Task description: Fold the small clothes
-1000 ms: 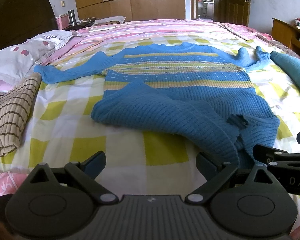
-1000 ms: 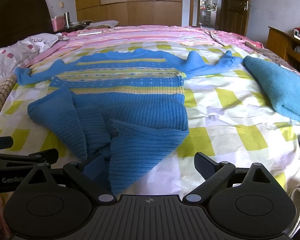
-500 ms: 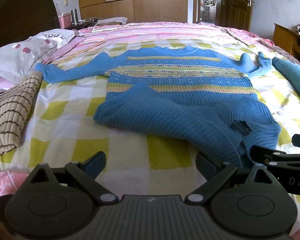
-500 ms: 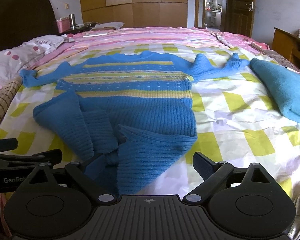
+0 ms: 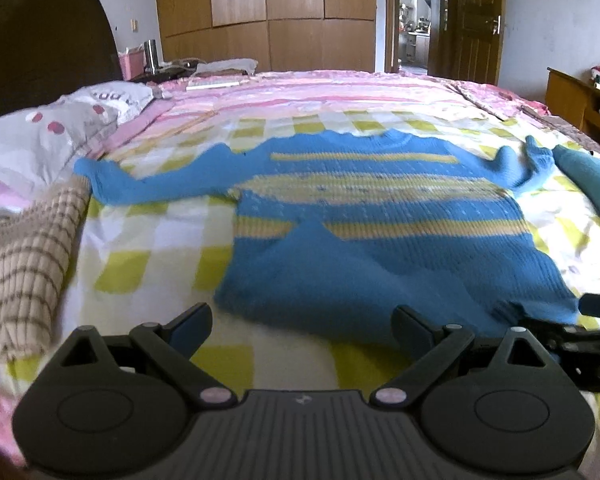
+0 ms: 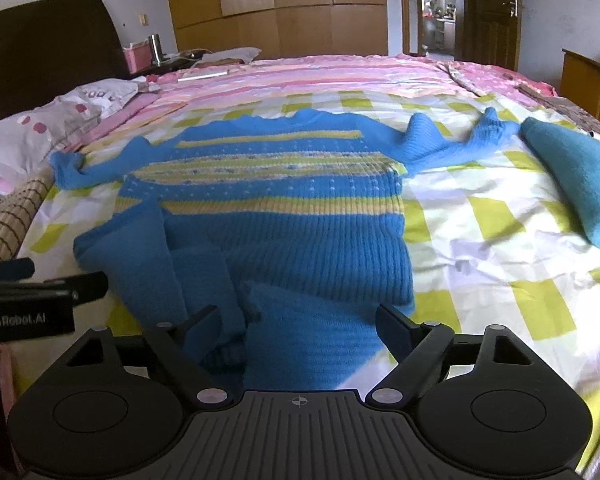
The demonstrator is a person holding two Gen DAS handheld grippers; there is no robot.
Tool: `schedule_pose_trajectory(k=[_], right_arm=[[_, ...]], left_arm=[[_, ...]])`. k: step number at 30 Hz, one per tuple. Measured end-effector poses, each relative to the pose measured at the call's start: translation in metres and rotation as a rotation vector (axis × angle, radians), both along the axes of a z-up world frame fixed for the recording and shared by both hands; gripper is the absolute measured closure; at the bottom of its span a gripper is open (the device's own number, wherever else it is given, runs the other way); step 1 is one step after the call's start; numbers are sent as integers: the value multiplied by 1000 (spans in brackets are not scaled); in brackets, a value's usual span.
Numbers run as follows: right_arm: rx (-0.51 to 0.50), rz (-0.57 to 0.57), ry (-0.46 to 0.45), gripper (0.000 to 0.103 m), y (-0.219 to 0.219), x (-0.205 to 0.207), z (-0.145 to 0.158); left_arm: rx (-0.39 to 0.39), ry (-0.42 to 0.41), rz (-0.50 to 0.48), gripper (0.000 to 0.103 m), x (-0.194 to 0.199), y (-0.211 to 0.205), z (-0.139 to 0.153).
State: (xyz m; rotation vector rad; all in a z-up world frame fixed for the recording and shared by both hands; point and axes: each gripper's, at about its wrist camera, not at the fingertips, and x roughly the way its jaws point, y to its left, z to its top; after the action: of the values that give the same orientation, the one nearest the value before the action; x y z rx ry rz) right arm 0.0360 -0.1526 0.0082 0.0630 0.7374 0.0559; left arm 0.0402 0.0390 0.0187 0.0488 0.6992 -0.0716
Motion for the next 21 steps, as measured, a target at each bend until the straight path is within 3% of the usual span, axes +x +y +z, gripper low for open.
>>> schedule_pose_trajectory(k=[6, 12, 15, 17, 21], right_arm=[[5, 15, 13, 18, 3, 14, -2], [18, 66, 25, 18, 13, 29, -5], [32, 93, 40, 18, 18, 37, -8], [38, 115, 47, 18, 22, 41, -10], [54, 175, 51, 18, 32, 45, -11]], left_arm=[[3, -33, -34, 2, 36, 10, 6], [34, 6, -124, 2, 71, 13, -7], [31, 57, -162, 16, 85, 15, -18], [8, 93, -169, 35, 90, 18, -23], [-50, 154, -190, 55, 93, 28, -30]])
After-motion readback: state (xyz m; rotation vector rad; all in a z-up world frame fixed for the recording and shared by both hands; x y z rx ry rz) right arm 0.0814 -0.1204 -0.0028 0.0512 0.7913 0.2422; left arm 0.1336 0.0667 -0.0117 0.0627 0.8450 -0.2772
